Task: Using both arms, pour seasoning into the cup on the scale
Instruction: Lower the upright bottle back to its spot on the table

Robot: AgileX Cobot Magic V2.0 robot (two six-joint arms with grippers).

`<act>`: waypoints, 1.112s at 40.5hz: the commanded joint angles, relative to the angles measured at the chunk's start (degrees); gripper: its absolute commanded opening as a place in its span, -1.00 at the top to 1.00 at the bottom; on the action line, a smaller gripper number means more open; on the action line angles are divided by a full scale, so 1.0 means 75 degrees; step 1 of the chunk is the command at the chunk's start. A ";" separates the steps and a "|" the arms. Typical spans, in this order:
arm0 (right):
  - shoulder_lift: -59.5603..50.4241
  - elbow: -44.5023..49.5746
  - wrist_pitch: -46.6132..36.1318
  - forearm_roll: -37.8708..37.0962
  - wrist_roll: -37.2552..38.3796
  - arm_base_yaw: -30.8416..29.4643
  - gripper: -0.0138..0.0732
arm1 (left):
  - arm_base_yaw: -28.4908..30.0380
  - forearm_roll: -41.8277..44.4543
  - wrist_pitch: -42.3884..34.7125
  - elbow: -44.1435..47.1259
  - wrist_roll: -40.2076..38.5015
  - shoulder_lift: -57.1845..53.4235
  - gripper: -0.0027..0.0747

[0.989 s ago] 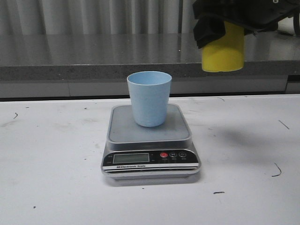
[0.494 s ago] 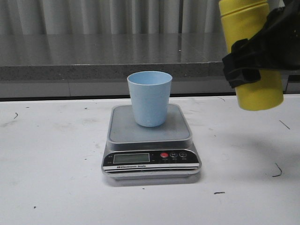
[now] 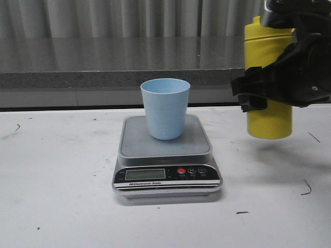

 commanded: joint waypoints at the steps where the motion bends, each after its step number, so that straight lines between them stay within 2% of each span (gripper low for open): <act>1: 0.0050 -0.0212 -0.1350 -0.0311 0.0424 0.0012 0.43 | -0.0002 -0.0055 -0.0644 -0.0197 -0.0061 0.0076 0.98; 11: 0.0747 -0.0212 -0.1873 -0.0304 0.0984 0.0012 0.43 | -0.0002 -0.0055 -0.0644 -0.0197 -0.0061 0.0076 0.98; 33: 0.1164 -0.0207 -0.1878 -0.0303 0.1054 0.0012 0.41 | -0.0002 -0.0055 -0.0644 -0.0197 -0.0061 0.0076 0.98; 38: 0.1164 -0.0207 -0.1831 -0.0303 0.1054 0.0012 0.23 | -0.0002 -0.0055 -0.0644 -0.0197 -0.0061 0.0076 0.98; 45: 0.1164 -0.0207 -0.1671 -0.0303 0.1054 0.0012 -0.27 | -0.0002 -0.0055 -0.0644 -0.0197 -0.0061 0.0076 0.98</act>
